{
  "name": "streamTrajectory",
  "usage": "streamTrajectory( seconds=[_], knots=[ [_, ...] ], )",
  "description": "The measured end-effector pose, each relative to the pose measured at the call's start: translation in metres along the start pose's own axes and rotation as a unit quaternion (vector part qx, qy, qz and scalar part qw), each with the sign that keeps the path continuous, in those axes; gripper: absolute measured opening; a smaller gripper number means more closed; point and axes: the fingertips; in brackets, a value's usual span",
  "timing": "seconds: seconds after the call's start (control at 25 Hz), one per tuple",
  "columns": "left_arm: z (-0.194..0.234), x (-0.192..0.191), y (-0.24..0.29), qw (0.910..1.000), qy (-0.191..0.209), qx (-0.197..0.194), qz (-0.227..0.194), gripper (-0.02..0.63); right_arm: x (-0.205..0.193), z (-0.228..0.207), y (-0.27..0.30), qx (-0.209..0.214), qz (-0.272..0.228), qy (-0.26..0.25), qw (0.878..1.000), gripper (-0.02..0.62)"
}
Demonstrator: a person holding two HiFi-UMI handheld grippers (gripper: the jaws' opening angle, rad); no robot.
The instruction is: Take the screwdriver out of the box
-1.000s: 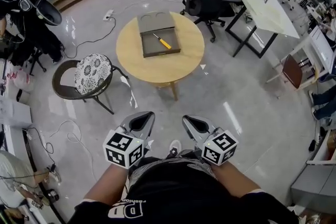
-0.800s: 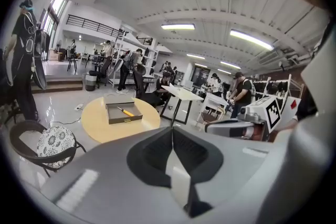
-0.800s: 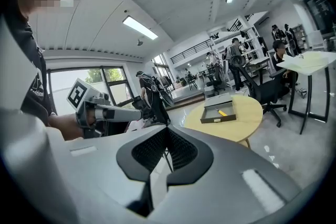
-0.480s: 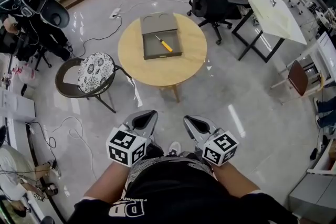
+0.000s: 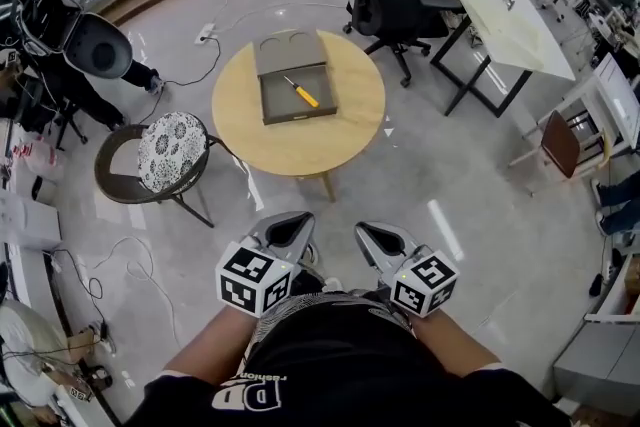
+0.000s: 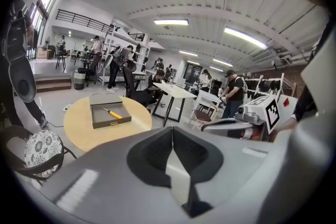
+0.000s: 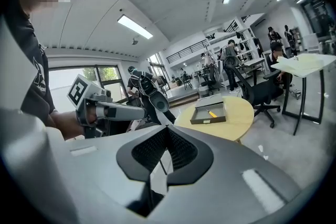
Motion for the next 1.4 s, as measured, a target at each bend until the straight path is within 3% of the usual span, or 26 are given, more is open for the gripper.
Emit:
streamTrajectory(
  seconds=[0.28, 0.6, 1.4],
  knots=[
    [0.034, 0.009, 0.018, 1.0000, -0.006, 0.003, -0.008, 0.060, 0.018, -0.018, 0.031, -0.009, 0.007, -0.002, 1.000, 0.000],
    [0.108, 0.020, 0.041, 0.9993, -0.030, 0.020, -0.005, 0.060, 0.058, -0.036, 0.092, -0.006, 0.023, -0.010, 1.000, 0.000],
    [0.262, 0.073, 0.105, 0.9998, -0.009, -0.005, -0.017, 0.060, 0.153, -0.075, 0.241, -0.027, 0.021, -0.031, 0.999, 0.000]
  ],
)
Point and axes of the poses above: the fingertips, and each gripper's own axes: y forward along the fingers, z to its left, x out of its top, and after that the axes turned 15 degrees about y, right-handed
